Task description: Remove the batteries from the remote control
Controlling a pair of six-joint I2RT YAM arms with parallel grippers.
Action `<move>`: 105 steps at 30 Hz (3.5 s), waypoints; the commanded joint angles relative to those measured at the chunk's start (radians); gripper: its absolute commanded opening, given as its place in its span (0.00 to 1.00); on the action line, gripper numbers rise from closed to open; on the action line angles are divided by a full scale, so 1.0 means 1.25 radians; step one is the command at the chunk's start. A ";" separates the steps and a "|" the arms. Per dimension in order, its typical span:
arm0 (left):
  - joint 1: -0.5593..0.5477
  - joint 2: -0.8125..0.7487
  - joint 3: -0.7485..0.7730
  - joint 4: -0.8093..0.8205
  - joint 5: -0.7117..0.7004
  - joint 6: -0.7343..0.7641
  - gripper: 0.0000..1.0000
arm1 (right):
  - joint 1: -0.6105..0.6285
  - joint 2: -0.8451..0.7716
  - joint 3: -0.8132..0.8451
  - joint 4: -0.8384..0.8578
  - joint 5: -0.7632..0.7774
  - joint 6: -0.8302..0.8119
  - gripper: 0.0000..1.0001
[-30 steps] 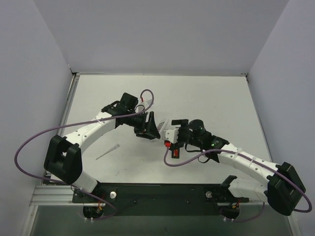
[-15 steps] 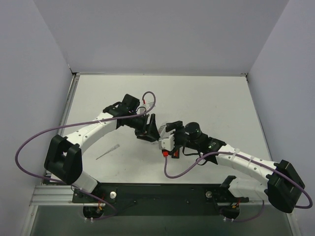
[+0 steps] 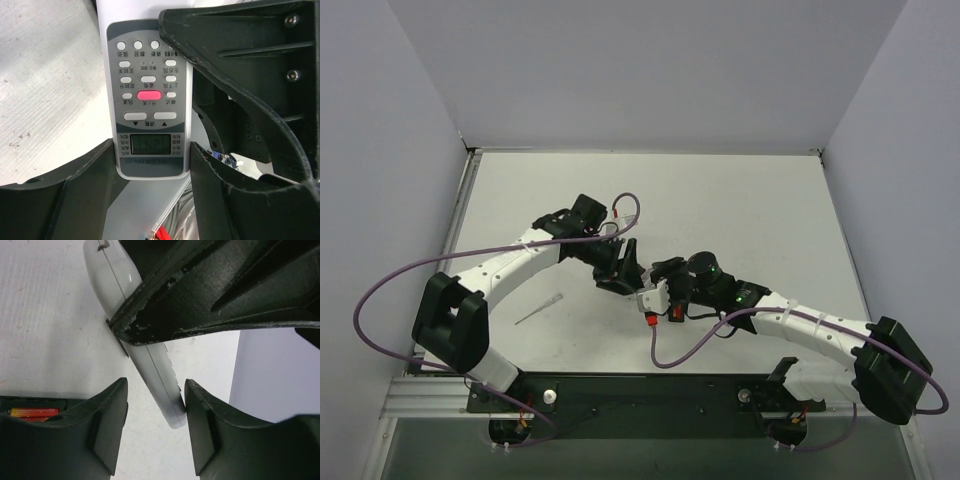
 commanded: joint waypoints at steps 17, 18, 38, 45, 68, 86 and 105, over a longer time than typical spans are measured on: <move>0.086 -0.033 0.174 -0.008 0.018 0.054 0.57 | 0.008 -0.072 0.024 -0.075 -0.127 0.230 0.00; 0.097 -0.059 0.167 0.009 0.018 0.039 0.61 | 0.011 -0.090 0.024 -0.073 -0.136 0.290 0.00; 0.231 -0.309 0.011 0.259 0.054 0.032 0.72 | -0.123 -0.023 0.194 -0.137 -0.223 1.209 0.00; 0.228 -0.364 -0.119 0.407 0.098 -0.052 0.74 | -0.140 -0.018 0.209 -0.016 -0.299 1.400 0.00; 0.132 -0.324 -0.273 0.785 0.087 -0.306 0.47 | -0.102 0.021 0.163 0.170 -0.419 1.541 0.01; 0.134 -0.354 -0.446 0.880 -0.180 -0.360 0.00 | -0.100 -0.015 0.069 0.076 -0.119 1.702 0.77; 0.164 -0.427 -0.622 1.093 -0.272 -0.519 0.00 | -0.031 0.175 0.134 0.160 -0.087 1.794 0.56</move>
